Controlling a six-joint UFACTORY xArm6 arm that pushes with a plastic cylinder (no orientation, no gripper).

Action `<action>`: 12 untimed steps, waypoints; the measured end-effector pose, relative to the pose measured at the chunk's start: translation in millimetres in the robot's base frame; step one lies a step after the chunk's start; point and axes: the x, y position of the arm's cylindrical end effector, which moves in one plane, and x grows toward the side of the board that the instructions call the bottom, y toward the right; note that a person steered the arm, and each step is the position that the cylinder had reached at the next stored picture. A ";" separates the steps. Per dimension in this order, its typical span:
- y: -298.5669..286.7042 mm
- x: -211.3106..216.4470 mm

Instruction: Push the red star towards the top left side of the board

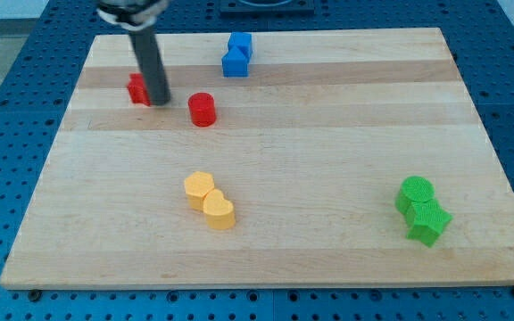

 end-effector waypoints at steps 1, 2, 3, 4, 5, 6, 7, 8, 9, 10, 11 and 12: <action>-9.1 0.5; -38.2 -8.1; -75.4 -31.4; -78.4 -15.0; -96.7 -11.7; -100.2 -28.0; -101.9 -17.9; -86.2 -15.9; -81.7 -27.1; -85.5 -45.5; -90.9 -50.8; -82.0 -26.9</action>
